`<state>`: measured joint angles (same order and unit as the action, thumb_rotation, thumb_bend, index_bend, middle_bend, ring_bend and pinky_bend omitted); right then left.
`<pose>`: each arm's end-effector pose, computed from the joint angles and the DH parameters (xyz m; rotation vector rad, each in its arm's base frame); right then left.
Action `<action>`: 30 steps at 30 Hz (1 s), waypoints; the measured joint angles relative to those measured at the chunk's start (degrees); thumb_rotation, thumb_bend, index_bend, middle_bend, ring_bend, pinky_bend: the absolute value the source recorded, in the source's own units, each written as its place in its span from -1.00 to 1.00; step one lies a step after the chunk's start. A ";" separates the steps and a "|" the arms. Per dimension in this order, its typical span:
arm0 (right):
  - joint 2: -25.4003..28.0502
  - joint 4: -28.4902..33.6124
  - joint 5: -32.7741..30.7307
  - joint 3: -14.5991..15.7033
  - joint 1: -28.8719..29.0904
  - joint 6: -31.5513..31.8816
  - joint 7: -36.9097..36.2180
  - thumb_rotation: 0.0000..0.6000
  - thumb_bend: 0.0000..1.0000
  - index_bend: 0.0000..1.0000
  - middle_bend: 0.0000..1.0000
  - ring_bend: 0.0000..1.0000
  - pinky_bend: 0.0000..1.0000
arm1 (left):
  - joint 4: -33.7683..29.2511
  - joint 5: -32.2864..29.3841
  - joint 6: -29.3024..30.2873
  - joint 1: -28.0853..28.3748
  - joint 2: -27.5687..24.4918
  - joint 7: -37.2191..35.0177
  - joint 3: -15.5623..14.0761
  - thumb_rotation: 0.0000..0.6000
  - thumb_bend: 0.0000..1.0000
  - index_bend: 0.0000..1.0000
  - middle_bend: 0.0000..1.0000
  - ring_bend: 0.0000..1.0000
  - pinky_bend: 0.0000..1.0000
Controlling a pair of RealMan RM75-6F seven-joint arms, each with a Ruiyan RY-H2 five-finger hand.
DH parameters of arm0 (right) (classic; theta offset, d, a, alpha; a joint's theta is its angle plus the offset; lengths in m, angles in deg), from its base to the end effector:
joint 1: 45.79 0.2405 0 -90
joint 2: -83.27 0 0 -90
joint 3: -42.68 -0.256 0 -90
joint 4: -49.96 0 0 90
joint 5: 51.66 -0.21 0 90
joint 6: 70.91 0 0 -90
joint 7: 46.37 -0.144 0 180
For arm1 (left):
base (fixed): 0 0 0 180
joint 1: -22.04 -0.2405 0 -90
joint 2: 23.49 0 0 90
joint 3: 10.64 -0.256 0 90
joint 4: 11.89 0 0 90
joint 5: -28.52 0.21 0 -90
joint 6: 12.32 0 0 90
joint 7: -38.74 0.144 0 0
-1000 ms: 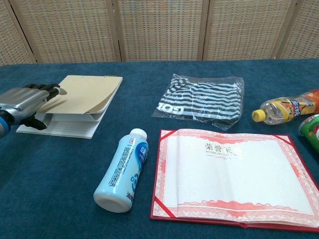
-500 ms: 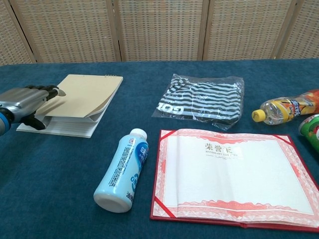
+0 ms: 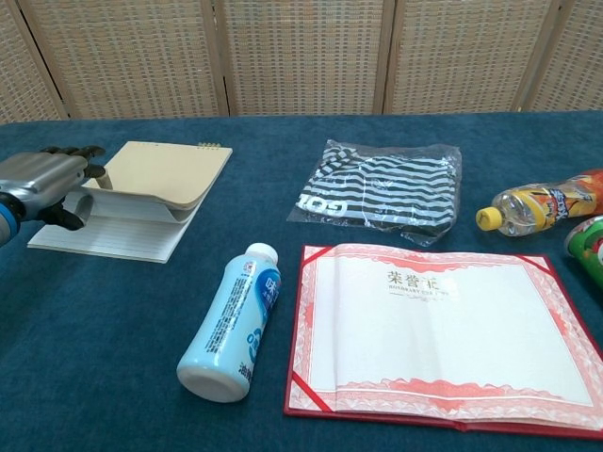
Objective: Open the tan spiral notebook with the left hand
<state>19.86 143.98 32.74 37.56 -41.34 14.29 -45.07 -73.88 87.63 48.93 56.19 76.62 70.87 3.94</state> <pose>-0.3074 -0.1865 0.1676 1.3383 -0.8850 0.9143 -0.2462 0.3595 -0.0166 -1.5421 -0.7950 -0.6077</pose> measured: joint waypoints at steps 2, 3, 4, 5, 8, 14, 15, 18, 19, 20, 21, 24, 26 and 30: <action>-0.02 -0.01 0.00 -0.01 -0.02 0.04 -0.11 1.00 -0.90 -0.94 -1.00 -1.00 -1.00 | 0.64 0.27 0.42 0.08 0.16 -0.70 0.10 1.00 0.42 0.49 -1.00 -1.00 -1.00; -0.03 -0.02 0.00 -0.02 -0.03 0.08 -0.20 1.00 -0.90 -0.94 -1.00 -1.00 -1.00 | 0.93 0.36 0.51 0.12 0.22 -1.04 0.13 1.00 0.43 0.52 -1.00 -1.00 -1.00; -0.03 -0.02 0.02 -0.03 -0.04 0.11 -0.26 1.00 -0.91 -0.94 -1.00 -1.00 -1.00 | 1.18 0.40 0.57 0.13 0.27 -1.37 0.18 1.00 0.43 0.54 -1.00 -1.00 -1.00; -0.04 -0.03 0.07 -0.04 -0.05 0.18 -0.35 1.00 -0.91 -0.94 -1.00 -1.00 -1.00 | 1.38 0.40 0.64 0.14 0.32 -1.83 0.26 1.00 0.44 0.55 -1.00 -1.00 -1.00; -0.07 -0.06 0.15 -0.04 -0.06 0.24 -0.43 1.00 -0.91 -0.94 -1.00 -1.00 -1.00 | 1.92 0.61 0.73 0.09 0.21 -2.53 0.14 1.00 0.44 0.56 -1.00 -1.00 -1.00; -0.13 -0.11 0.17 -0.11 -0.07 0.36 -0.70 1.00 -0.90 -0.94 -1.00 -1.00 -1.00 | 1.16 1.96 1.89 -0.56 -0.71 -3.16 -0.92 1.00 0.44 0.57 -1.00 -1.00 -1.00; -0.13 -0.15 0.17 -0.10 -0.06 0.33 -0.72 1.00 -0.90 -0.94 -1.00 -1.00 -1.00 | 0.97 2.23 2.14 -0.74 -0.89 -3.24 -1.17 1.00 0.44 0.58 -1.00 -1.00 -1.00; -0.14 -0.16 0.23 -0.09 -0.05 0.33 -0.80 1.00 -0.91 -0.94 -1.00 -1.00 -1.00 | 0.35 3.03 2.79 -1.24 -1.42 -3.56 -1.81 1.00 0.44 0.58 -1.00 -1.00 -1.00; -0.15 -0.17 0.27 -0.09 -0.05 0.37 -0.80 1.00 -0.91 -0.94 -1.00 -1.00 -1.00 | 0.07 3.32 3.02 -1.42 -1.64 -3.71 -2.03 1.00 0.44 0.58 -1.00 -1.00 -1.00; -0.16 -0.19 0.30 -0.10 -0.06 0.42 -0.78 1.00 -0.91 -0.94 -1.00 -1.00 -1.00 | -0.32 3.68 3.32 -1.67 -1.91 -3.89 -2.30 1.00 0.44 0.58 -1.00 -1.00 -1.00; -0.17 -0.19 0.29 -0.10 -0.08 0.43 -0.79 1.00 -0.90 -0.94 -1.00 -1.00 -1.00 | -0.59 3.92 3.57 -1.84 -2.11 -3.99 -2.49 1.00 0.44 0.59 -1.00 -1.00 -1.00; -0.19 -0.22 0.21 -0.14 -0.05 0.38 -0.87 1.00 -0.91 -0.94 -1.00 -1.00 -1.00 | -1.34 4.61 4.31 -2.31 -2.67 -4.17 -2.99 1.00 0.44 0.59 -1.00 -1.00 -1.00; -0.21 -0.27 0.20 -0.14 -0.04 0.36 -0.87 1.00 -0.91 -0.94 -1.00 -1.00 -1.00 | -2.03 4.92 4.72 -2.63 -3.07 -4.33 -3.20 1.00 0.44 0.60 -1.00 -1.00 -1.00; -0.19 -0.25 0.19 -0.16 -0.01 0.33 -0.94 1.00 -0.91 -0.94 -1.00 -1.00 -1.00 | -3.33 5.36 5.42 -3.21 -3.78 -4.34 -3.59 1.00 0.44 0.60 -1.00 -1.00 -1.00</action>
<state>19.67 143.73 32.93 37.40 -41.35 14.63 -46.01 -77.21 92.99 54.34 52.98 72.83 66.53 0.35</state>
